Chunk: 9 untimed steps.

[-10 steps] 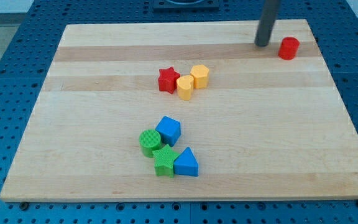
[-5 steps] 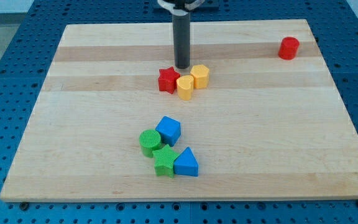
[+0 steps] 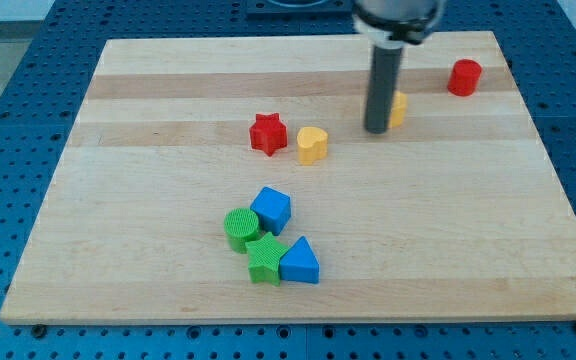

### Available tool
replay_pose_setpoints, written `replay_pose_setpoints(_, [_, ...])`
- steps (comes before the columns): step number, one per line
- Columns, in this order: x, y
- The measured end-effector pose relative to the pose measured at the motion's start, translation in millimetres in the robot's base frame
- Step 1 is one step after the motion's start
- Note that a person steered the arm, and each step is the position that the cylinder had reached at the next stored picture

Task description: Place the yellow hexagon diagonally in between the red circle and yellow heart

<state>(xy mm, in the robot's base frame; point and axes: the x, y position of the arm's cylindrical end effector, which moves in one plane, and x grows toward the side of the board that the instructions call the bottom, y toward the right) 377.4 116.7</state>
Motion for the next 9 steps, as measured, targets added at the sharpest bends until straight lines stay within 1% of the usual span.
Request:
replay_pose_setpoints(1, [-16.8,59.7])
replay_pose_setpoints(2, [-25.1,95.0])
replay_pose_setpoints(3, [-13.1,83.6])
replay_pose_setpoints(4, [26.6,42.5])
replay_pose_setpoints(5, [49.2,0.0])
replay_pose_setpoints(6, [19.4,-26.6])
replay_pose_setpoints(7, [-69.6,-34.6])
replay_pose_setpoints(8, [-88.7,-22.1])
replay_pose_setpoints(9, [-84.6,11.8])
